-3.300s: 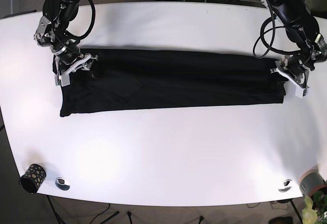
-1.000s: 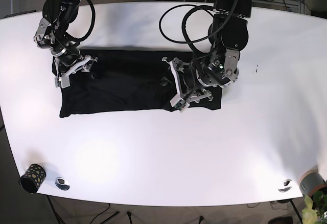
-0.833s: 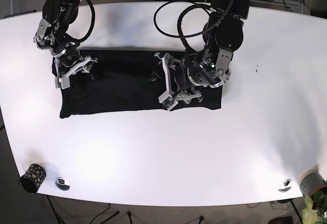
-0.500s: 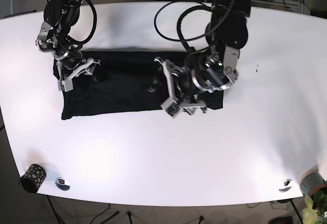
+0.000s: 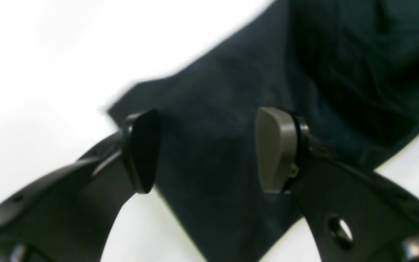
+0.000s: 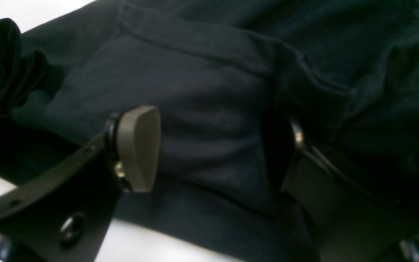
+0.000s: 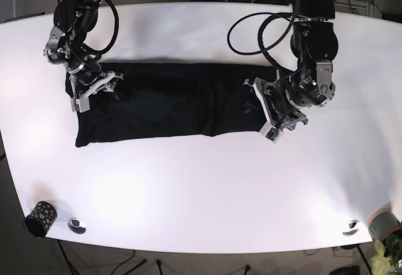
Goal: Fold the T-shirt properly
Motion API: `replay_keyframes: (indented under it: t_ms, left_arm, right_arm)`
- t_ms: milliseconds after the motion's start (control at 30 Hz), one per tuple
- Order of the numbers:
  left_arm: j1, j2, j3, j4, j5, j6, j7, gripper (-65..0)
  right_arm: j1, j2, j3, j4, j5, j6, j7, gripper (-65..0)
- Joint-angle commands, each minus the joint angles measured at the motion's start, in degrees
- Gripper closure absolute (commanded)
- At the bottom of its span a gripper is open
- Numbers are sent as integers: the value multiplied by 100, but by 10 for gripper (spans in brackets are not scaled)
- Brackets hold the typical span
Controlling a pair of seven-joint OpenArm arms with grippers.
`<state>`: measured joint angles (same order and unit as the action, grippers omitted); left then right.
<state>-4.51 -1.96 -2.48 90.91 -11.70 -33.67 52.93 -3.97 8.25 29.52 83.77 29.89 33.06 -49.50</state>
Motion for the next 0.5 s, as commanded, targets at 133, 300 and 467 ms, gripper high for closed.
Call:
replay_keyframes:
  t_ms: [133, 300, 467]
  left_arm:
    - [-511, -20, -2, -1219, -38, -22, -655, -385]
    - [-529, -37, -2, -946, -65, -48, -620, -385]
    - [-476, 33, 33, 73, -65, -48, -172, -385]
  right_arm:
    - [41, 32, -20, 41, -22, 4, -57, -423]
    - [41, 32, -20, 41, -22, 4, -57, -423]
    - [41, 32, -20, 50, -22, 4, -57, -423]
